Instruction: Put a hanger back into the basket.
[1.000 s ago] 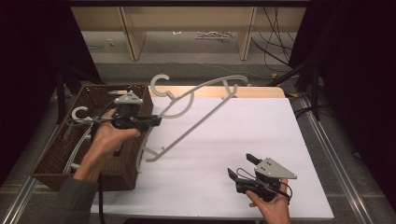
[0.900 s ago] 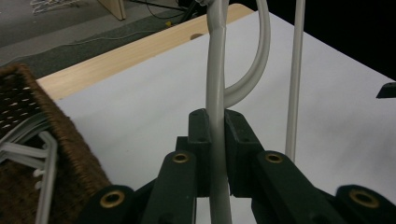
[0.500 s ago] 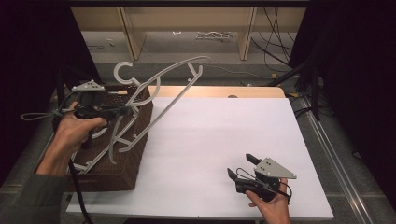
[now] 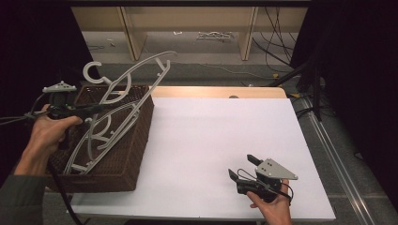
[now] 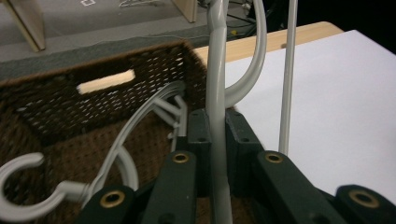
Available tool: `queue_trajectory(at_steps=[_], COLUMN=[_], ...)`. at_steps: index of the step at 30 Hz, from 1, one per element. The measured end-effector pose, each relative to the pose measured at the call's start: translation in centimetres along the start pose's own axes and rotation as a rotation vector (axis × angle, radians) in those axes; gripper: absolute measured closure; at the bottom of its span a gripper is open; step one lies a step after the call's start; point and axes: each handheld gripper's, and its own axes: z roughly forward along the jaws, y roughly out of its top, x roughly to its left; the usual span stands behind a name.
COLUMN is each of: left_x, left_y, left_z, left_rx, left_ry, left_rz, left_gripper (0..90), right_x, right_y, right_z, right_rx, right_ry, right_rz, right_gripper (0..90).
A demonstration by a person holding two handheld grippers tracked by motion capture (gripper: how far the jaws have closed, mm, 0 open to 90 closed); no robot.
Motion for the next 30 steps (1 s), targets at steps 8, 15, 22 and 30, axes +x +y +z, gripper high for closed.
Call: queue_trajectory(at_steps=[8,15,22,30], left_x=[3.1,4.9,5.6,6.1], left_y=[-2.9,-5.2,-6.5,-7.6], left_z=[-0.3,-1.2,-1.6,-1.6], left_rx=[0.015,0.018,0.033,0.064], left_ry=[0.037,0.064,0.082,0.102], left_rz=[-0.052,-0.069,-0.063,-0.034], left_gripper=[82.1,82.1,82.1,82.1], right_x=[0.0,-0.1,-0.1,-0.1], right_y=[-0.1,-0.1,-0.1,-0.1], right_z=[0.3,0.1,0.2,0.2], right_rx=[-0.016,0.001,0.001,0.001], right_ry=[0.007,-0.004,-0.002,-0.005], right_rz=[0.001,-0.002,0.006,0.005], right_gripper=[19.3,19.3,19.3,19.3])
